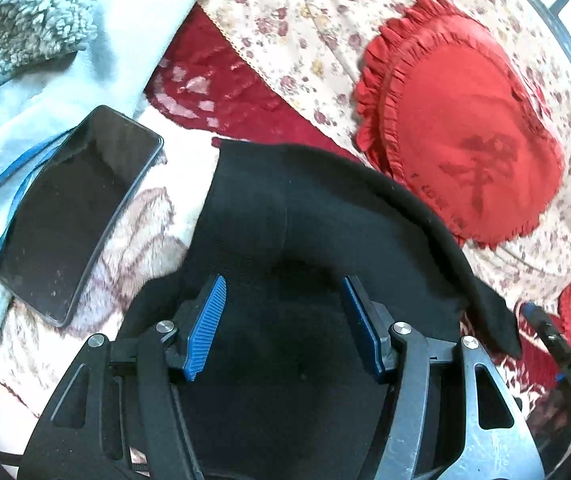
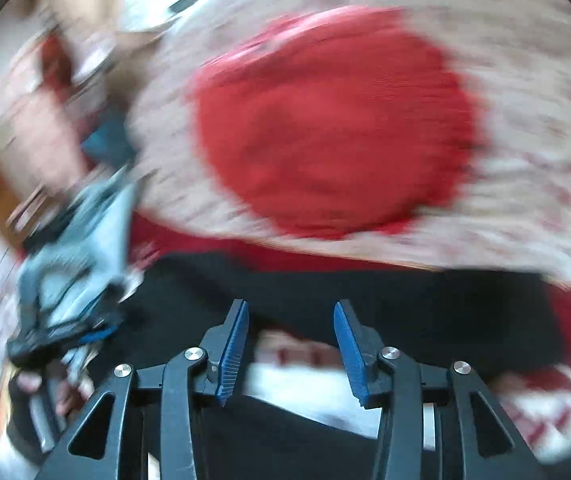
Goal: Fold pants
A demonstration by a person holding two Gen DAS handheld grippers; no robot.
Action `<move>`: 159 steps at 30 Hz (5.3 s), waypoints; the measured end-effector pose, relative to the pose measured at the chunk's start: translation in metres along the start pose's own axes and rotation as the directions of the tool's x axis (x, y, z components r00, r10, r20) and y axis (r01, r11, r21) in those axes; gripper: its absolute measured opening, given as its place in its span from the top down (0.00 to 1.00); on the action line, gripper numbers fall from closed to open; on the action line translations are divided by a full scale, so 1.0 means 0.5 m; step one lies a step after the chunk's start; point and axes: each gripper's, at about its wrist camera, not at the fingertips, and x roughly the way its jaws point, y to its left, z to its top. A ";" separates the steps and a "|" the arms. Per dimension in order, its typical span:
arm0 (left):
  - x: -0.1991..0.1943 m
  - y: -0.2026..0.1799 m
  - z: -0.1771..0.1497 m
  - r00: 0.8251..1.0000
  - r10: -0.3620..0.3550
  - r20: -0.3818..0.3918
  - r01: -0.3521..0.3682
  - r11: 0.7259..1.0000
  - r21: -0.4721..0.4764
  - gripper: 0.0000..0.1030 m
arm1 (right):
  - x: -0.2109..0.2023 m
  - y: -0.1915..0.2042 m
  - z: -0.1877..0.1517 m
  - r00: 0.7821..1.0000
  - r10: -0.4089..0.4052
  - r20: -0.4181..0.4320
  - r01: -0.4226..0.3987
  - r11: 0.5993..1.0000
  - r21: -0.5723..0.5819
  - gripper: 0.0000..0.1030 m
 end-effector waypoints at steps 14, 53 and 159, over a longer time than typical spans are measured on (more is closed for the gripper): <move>0.039 0.002 0.034 0.999 0.040 0.005 -0.041 0.999 0.033 0.39 | 0.275 0.072 0.073 0.985 0.042 -0.166 -0.074 0.980 -0.188 0.87; -0.125 0.006 -0.129 0.998 -0.002 0.070 -0.005 0.996 0.091 0.30 | -0.121 0.028 -0.214 1.000 -0.017 0.000 0.017 0.996 0.084 0.61; -0.157 -0.075 -0.231 0.979 0.135 0.151 -0.168 0.958 0.233 0.28 | -0.023 0.077 -0.263 0.980 -0.124 -0.154 0.131 0.991 0.033 0.71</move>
